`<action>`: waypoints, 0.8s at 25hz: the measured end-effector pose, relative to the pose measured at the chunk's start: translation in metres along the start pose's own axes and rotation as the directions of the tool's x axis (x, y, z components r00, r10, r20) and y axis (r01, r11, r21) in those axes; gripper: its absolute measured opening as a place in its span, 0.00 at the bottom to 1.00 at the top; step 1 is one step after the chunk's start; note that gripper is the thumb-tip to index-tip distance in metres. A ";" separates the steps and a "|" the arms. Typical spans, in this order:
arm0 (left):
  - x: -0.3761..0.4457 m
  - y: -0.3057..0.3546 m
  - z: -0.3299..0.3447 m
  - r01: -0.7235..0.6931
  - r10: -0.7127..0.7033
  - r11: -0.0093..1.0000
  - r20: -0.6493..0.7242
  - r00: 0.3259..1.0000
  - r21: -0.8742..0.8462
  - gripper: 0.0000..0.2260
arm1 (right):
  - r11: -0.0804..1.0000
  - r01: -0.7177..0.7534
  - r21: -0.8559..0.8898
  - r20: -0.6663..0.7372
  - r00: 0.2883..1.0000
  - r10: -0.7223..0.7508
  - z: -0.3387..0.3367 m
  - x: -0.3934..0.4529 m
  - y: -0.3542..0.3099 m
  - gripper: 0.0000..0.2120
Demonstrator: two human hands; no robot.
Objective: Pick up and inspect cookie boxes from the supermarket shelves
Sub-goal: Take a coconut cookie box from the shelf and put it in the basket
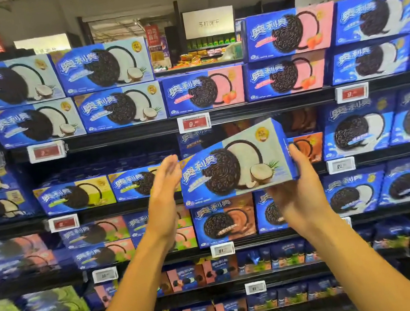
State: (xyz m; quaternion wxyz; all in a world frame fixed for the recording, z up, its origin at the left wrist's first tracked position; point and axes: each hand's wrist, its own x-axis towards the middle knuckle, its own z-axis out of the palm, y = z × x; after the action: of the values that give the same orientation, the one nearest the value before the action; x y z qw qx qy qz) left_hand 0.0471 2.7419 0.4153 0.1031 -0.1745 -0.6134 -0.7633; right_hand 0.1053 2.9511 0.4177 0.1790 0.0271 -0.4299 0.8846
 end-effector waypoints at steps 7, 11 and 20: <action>-0.011 -0.035 -0.025 0.236 -0.218 0.964 0.147 0.965 -0.125 0.21 | 0.966 -0.092 0.242 -0.014 0.995 0.098 -0.023 -0.004 0.033 0.21; -0.013 -0.037 -0.026 0.209 -0.168 0.952 0.191 0.967 -0.221 0.18 | 0.977 -0.077 0.200 -0.008 0.997 0.080 -0.035 -0.009 0.034 0.17; -0.010 -0.053 0.015 0.207 -0.143 0.944 0.247 0.958 -0.257 0.17 | 0.957 0.090 -0.275 -0.099 0.988 -0.121 -0.072 -0.023 0.002 0.19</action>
State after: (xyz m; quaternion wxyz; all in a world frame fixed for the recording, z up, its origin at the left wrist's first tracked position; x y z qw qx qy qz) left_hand 0.0389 2.7678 0.3663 -0.0614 -0.2174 -0.5201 -0.8237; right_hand 0.1340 2.9981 0.3663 0.2526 -0.0257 -0.5333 0.8069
